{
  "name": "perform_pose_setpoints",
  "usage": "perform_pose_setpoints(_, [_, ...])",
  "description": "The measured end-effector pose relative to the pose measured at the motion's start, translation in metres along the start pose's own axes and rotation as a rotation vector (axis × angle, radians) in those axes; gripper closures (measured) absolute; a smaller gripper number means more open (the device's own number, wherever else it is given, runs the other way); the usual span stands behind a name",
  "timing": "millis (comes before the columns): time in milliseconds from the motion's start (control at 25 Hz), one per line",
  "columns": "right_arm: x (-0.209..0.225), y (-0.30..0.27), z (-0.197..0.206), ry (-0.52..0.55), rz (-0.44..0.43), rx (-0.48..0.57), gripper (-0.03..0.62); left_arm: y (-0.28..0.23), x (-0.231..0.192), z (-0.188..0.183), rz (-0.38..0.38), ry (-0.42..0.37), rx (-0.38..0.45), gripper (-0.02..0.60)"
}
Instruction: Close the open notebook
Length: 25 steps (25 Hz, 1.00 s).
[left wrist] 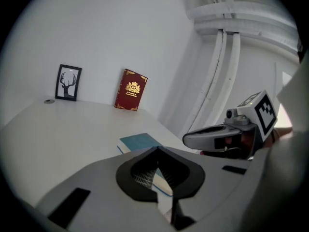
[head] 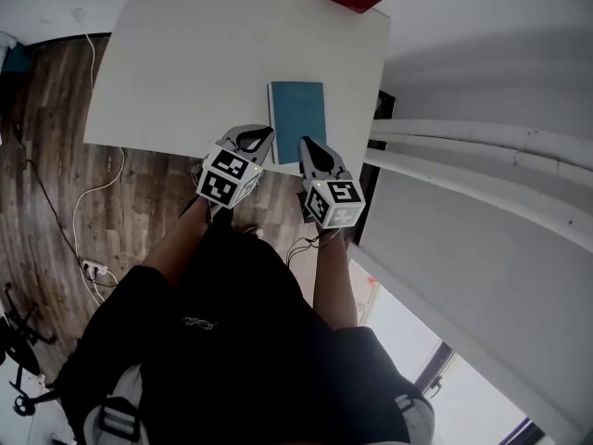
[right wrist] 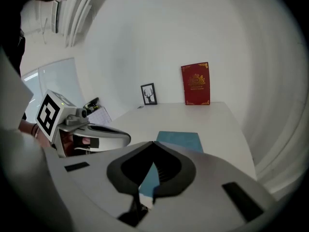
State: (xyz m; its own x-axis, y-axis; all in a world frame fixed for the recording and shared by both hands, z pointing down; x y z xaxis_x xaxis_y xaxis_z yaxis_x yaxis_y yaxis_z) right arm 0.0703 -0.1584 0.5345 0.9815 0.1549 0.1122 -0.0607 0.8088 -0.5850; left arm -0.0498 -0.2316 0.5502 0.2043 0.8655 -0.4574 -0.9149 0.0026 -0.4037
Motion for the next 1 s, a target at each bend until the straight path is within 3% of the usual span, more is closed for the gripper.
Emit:
perform_pose_setpoints(120, [0.004,0.026,0.014,-0.063,0.003,0.054,0.571,-0.009,0.026,0.008,0.002,-0.024,0.019,0.578])
perform_pose_setpoints(320, [0.021,0.057,0.064,-0.050,0.033,0.161,0.571,-0.035,0.070,0.048,0.007,-0.104,0.004,0.578])
perform_pose_setpoints(520, [0.032,0.136,0.089,-0.020,0.123,0.295,0.571,-0.039,0.139,0.072,0.042,-0.169,0.023,0.578])
perform_pose_setpoints(760, [0.047,0.218,0.094,0.032,0.215,0.510,0.571,-0.042,0.202,0.066,0.065,-0.285,0.102,0.578])
perform_pose_setpoints(1000, [0.060,0.255,0.104,0.084,0.255,0.546,0.571,-0.055,0.252,0.064,0.113,-0.340,0.114,0.578])
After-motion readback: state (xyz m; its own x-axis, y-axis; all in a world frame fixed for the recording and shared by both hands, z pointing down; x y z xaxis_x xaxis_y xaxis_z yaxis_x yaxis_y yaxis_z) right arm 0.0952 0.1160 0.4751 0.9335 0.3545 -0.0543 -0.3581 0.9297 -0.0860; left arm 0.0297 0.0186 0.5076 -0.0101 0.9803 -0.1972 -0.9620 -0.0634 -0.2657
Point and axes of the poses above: the fingertips, and each gripper's own axes: y backward along the fingers, x to its right, z out of its underside, the point moved 6 cm from there along y, backward along the fingers, and after that the axes turned 12 degrees about z, right-handed, at the moved point
